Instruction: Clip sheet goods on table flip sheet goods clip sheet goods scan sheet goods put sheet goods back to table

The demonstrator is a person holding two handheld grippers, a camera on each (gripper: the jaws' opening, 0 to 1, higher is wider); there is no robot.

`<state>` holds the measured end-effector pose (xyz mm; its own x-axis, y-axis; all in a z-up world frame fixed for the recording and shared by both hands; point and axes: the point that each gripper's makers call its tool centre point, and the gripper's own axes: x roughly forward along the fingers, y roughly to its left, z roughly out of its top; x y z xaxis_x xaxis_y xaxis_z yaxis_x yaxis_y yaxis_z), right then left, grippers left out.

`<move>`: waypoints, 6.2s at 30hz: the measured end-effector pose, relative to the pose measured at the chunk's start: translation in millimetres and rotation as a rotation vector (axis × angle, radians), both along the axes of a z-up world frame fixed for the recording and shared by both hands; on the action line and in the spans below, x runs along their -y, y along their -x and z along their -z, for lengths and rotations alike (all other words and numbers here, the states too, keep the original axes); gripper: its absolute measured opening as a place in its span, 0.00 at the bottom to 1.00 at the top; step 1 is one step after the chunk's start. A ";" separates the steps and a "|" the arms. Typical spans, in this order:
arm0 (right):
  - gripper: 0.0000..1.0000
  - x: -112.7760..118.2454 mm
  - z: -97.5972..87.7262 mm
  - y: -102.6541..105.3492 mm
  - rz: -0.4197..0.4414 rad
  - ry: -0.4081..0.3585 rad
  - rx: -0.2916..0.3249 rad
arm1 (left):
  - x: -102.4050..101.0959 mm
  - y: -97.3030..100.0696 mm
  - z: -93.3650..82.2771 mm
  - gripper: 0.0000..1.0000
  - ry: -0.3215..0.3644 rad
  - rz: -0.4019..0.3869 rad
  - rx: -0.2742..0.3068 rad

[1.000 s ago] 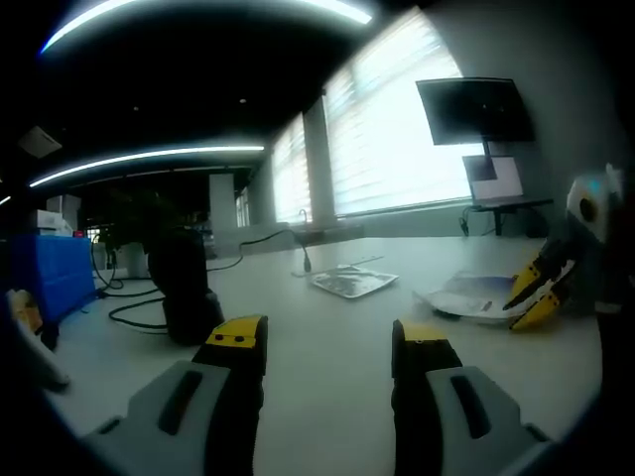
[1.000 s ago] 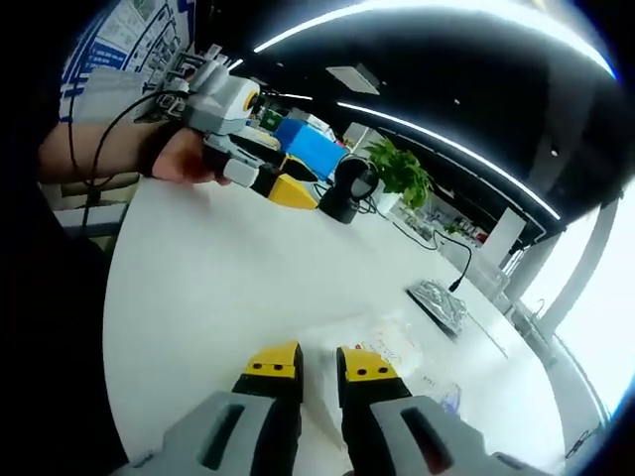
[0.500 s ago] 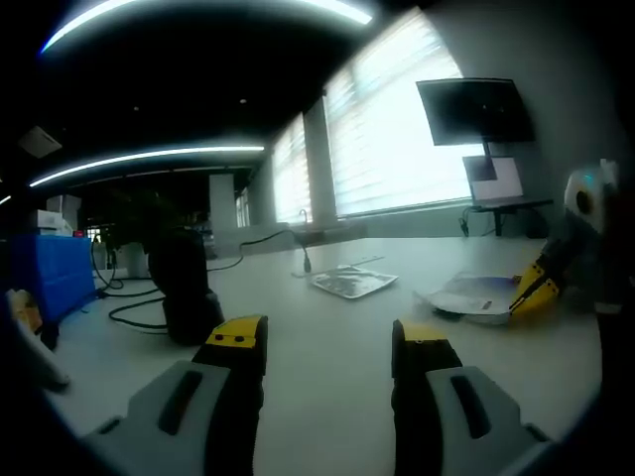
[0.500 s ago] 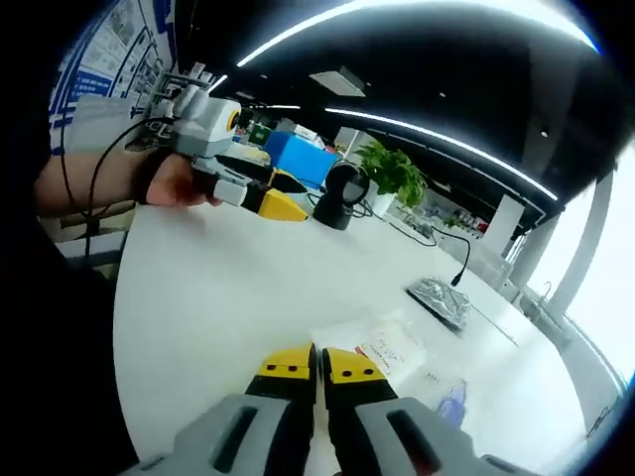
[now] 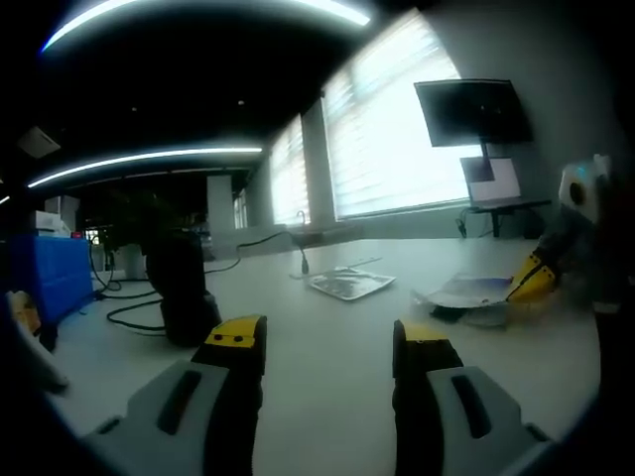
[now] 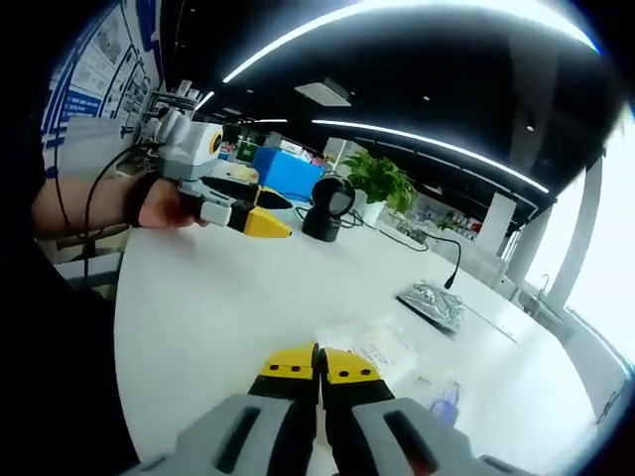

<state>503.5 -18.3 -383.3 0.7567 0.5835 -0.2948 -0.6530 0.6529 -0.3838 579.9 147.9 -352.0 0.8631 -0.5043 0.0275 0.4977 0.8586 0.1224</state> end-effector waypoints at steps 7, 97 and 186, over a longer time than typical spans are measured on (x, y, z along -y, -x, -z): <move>0.00 6.2 -8.4 -2.5 0.005 -0.065 -0.019 | 4.1 2.2 -2.0 0.46 0.008 0.026 0.007; 0.00 81.4 -98.9 -45.4 0.174 -0.408 0.037 | 42.5 50.9 -5.4 0.55 0.027 0.320 0.019; 0.00 248.2 -110.9 -52.5 0.721 -1.047 0.129 | 39.6 47.7 -4.0 0.55 0.005 0.292 0.024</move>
<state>555.9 -266.5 -272.4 0.9862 -0.0614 0.1536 -0.0226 0.8699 0.4928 532.2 108.3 -348.0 0.6803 -0.7313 0.0488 0.7211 0.6798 0.1334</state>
